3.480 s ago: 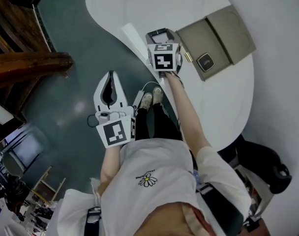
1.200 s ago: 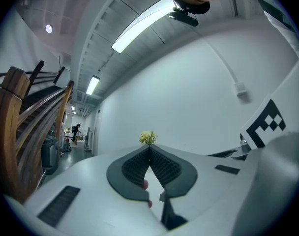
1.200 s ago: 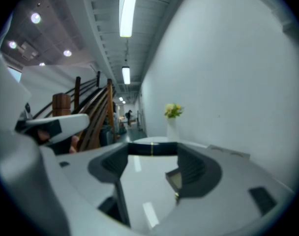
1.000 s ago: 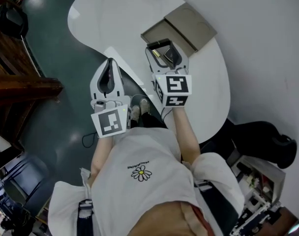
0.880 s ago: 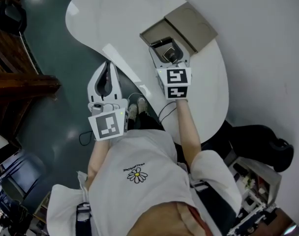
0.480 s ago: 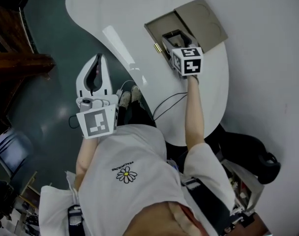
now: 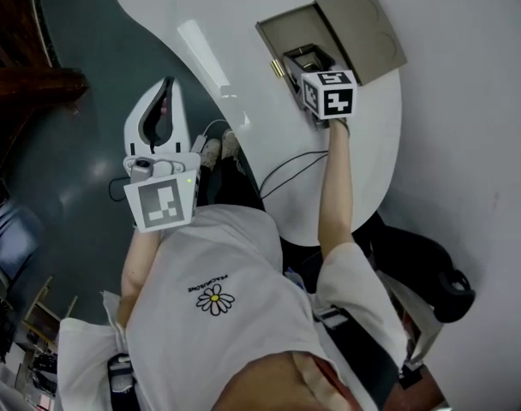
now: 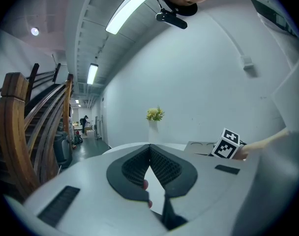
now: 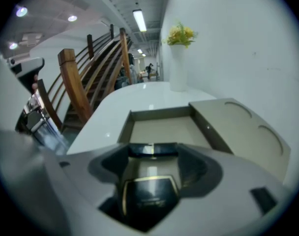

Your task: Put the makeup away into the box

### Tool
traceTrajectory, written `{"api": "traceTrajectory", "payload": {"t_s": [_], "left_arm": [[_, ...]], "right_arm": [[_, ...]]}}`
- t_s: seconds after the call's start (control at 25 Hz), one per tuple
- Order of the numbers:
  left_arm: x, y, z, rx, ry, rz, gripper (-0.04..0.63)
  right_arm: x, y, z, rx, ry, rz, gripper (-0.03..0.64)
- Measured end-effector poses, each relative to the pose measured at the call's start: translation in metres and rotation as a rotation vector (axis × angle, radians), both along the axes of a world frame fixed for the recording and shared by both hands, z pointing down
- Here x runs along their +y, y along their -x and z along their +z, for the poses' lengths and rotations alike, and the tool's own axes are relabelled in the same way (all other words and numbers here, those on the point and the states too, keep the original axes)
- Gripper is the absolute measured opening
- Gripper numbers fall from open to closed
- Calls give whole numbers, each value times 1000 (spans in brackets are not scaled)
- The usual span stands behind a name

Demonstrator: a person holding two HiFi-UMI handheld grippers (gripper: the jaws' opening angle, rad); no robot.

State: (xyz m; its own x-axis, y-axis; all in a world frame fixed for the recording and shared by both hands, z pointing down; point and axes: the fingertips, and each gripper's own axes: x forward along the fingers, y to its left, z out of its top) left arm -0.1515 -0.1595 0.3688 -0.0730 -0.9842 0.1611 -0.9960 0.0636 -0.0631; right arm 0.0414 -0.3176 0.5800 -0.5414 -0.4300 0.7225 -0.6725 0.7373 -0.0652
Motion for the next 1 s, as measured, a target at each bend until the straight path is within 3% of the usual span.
{"api": "traceTrajectory", "payload": {"t_s": [0.36,0.6,0.72,0.76,1.0], "left_arm": [[6,-2,-6,-6,-13,3,20],[8,-9,-25,-12,-81,15,20],[15,-11,-38,-11,-117,21,20],[17,-11,-42,-8,-130,22,20],[34,-10,-69,15,-211,23,20]], "right_arm": [[-9,-2,-13,-27,-40,78,310],[-9,-3,-84,-116,-200,145,297],[0,3,-136,-197,-305,206,108],[4,5,-153,-225,-337,228,76],[63,35,-239,-419,-483,260,35]]}}
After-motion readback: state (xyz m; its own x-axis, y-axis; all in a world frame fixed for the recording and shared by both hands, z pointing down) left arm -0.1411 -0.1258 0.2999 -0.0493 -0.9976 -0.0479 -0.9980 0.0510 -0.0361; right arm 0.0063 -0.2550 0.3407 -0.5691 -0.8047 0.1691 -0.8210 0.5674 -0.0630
